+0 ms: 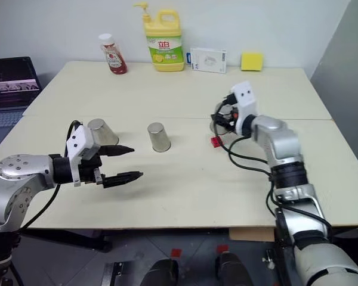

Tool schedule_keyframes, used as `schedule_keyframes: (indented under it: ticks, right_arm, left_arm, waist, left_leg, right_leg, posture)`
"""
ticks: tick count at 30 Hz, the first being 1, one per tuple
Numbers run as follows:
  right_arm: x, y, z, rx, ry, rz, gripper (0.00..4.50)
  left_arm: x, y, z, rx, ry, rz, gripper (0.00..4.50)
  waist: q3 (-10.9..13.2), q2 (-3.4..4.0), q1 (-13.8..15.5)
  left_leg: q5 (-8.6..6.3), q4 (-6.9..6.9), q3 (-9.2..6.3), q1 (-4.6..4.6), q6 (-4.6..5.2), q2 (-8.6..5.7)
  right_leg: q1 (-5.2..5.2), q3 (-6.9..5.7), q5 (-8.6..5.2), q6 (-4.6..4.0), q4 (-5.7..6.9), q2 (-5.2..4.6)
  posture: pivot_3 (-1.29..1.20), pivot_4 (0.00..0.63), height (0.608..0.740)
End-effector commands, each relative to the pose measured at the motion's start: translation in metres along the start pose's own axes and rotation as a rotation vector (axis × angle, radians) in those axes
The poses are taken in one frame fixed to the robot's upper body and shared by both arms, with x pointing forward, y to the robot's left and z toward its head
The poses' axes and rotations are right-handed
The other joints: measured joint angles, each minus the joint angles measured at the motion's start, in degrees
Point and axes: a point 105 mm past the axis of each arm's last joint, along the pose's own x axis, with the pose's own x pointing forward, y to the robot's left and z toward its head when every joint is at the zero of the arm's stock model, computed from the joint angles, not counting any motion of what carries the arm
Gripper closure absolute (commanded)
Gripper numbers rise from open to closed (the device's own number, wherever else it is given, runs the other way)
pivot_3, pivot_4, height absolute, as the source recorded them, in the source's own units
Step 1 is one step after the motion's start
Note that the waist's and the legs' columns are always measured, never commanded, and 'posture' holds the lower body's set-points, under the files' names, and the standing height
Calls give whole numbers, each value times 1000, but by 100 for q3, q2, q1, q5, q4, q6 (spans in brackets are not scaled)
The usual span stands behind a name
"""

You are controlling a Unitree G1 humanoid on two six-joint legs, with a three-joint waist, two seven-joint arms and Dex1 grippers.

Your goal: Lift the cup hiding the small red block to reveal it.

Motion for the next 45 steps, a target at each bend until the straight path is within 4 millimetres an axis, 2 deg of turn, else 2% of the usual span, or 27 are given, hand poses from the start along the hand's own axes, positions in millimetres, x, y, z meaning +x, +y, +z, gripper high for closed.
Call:
schedule_keyframes:
  ticks: [1, 9, 12, 15, 19, 24, 27, 29, 34, 36, 39, 41, 45]
  right_arm:
    - [-15, -7, -8, -5, 17, -33, 1892]
    - [-14, -23, -52, 26, 132, -155, 1892]
    - [-14, -28, -59, 47, 145, -186, 1892]
    - [-15, -27, -48, 87, 97, -172, 895]
    - [-17, -28, -32, 66, 32, -162, 39]
    - [-29, -19, 4, -57, -131, -105, 39]
    - [-51, 3, 21, -194, -268, 0, 39]
    - [-63, 15, 23, -257, -307, 60, 39]
    - [-97, 55, -3, -267, -187, 338, 39]
    - [-103, 54, -12, -224, -145, 338, 39]
    - [-106, 44, -23, -128, -112, 285, 39]
    - [-109, 42, -30, -115, -92, 270, 39]
    - [-115, 45, -40, -146, -49, 286, 39]
  left_arm:
    - [6, -7, 10, 43, -25, -32, 0]
    - [14, -4, 14, 55, -33, -55, 0]
    - [16, -4, 14, 60, -32, -55, 0]
    - [15, -4, 14, 61, -31, -53, 0]
    - [13, -2, 13, 60, -24, -33, 0]
    - [6, 9, 14, 79, -21, 53, 0]
    - [-7, 15, 5, 73, 21, 146, 0]
    - [-15, 16, 3, 64, 29, 177, 0]
    - [-49, 25, -13, 10, 96, 277, 0]
    - [-58, 30, -22, 7, 130, 317, 0]
    - [-66, 34, -26, 6, 133, 362, 0]
    - [-70, 40, -27, -5, 117, 409, 0]
    - [-72, 38, -29, -25, 104, 411, 0]
  waist:
    - [0, 0, 0]
    - [0, 1, -109]
    - [0, 1, -112]
    - [0, 1, -113]
    - [0, 1, -111]
    - [1, 1, -111]
    - [0, 1, -105]
    - [0, 1, -101]
    - [1, 2, -79]
    - [1, 2, -80]
    - [1, 2, -74]
    - [1, 2, -63]
    - [1, 2, -31]
  left_leg:
    - [0, 0, 2, 0, 0, 0]
    - [1, 2, 5, 7, 1, 10]
    - [1, 2, 4, 8, 1, 11]
    - [1, 1, 7, 6, 1, 10]
    - [1, 1, 6, 5, 1, 10]
    - [1, 1, 6, 6, 1, 10]
    - [0, 0, 3, 5, 1, 11]
    - [0, -1, 1, 5, 1, 13]
    - [0, 0, 0, 3, 1, 11]
    - [0, 1, 2, 7, 1, 10]
    - [0, 3, 5, 21, 2, 11]
    - [3, 7, 4, 27, 4, 11]
    - [5, 7, 5, 41, 7, 10]
  right_leg:
    - [-1, 2, 0, 0, 0, 0]
    - [-2, 9, -1, 2, 9, 17]
    - [-1, 8, 0, 2, 8, 20]
    - [-2, 12, 1, -1, 5, 19]
    - [-2, 11, 1, -1, 5, 18]
    - [-3, 11, 1, 0, 6, 19]
    - [-2, 9, -1, 2, 5, 18]
    - [-1, 7, 0, 1, 3, 17]
    - [0, 6, -4, 6, 0, 9]
    - [2, 6, -10, 16, -1, 8]
    - [12, 8, -15, 28, 2, 8]
    - [20, 7, -13, 26, 3, 10]
    - [34, 8, -13, 26, 2, 10]
  posture:
    - [0, 150, 740]
    - [0, 150, 740]
    - [0, 150, 740]
    - [0, 150, 740]
    - [0, 150, 740]
    - [0, 150, 740]
    - [0, 150, 740]
    - [0, 150, 740]
    - [0, 150, 740]
    - [0, 150, 740]
    - [0, 150, 740]
    - [0, 150, 740]
    - [0, 150, 740]
